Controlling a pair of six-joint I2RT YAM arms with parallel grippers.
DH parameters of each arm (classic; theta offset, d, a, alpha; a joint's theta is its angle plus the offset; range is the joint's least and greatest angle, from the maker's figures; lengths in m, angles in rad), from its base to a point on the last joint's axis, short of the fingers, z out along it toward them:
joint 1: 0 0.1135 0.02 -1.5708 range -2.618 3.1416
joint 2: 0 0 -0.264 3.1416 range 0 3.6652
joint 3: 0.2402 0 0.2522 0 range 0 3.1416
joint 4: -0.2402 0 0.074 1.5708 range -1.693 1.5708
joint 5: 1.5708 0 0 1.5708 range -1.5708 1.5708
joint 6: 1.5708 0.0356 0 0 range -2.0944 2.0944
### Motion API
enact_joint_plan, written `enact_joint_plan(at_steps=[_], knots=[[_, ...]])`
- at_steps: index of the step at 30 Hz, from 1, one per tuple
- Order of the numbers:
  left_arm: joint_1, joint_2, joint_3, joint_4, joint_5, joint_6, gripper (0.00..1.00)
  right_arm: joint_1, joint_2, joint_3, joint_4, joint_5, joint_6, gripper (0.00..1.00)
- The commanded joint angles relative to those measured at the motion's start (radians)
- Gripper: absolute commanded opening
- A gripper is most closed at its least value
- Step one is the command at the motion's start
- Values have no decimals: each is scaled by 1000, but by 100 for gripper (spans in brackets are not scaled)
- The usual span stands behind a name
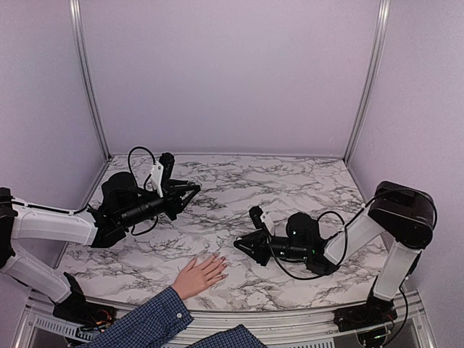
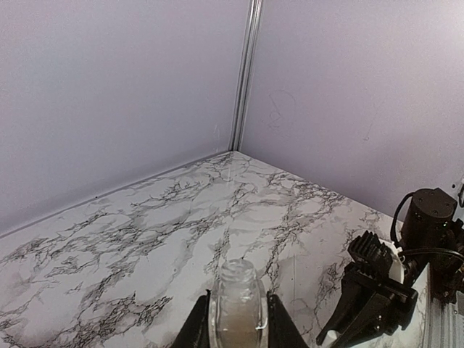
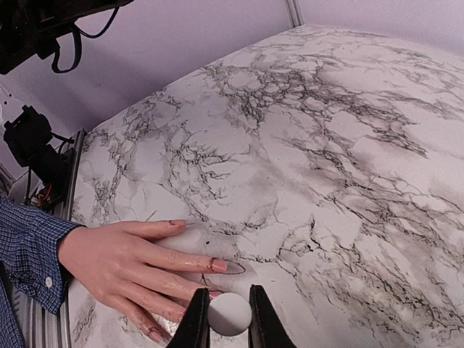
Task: Paint the nails
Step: Paint the hand on the nail.
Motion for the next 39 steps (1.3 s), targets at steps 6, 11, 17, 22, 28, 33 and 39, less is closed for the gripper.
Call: enact_joint_plan(at_steps=[6, 11, 17, 22, 28, 33, 39], knots=[[7, -13, 18, 45, 15, 0, 0, 64, 22, -39, 206, 72, -135, 0], [6, -22, 11, 46, 15, -2, 0, 90, 37, -7, 160, 103, -170, 0], [6, -9, 23, 51, 26, -10, 0, 123, 55, 7, 173, 172, -207, 0], [6, -22, 17, 53, 25, -3, 0, 127, 94, 10, 205, 177, -216, 0], [7, -33, 9, 53, 20, -2, 0, 135, 145, 21, 223, 151, -235, 0], [6, -34, 8, 53, 19, 0, 0, 138, 151, 11, 236, 145, -231, 0], [6, -28, 10, 53, 21, 0, 0, 139, 147, 9, 246, 141, -227, 0]])
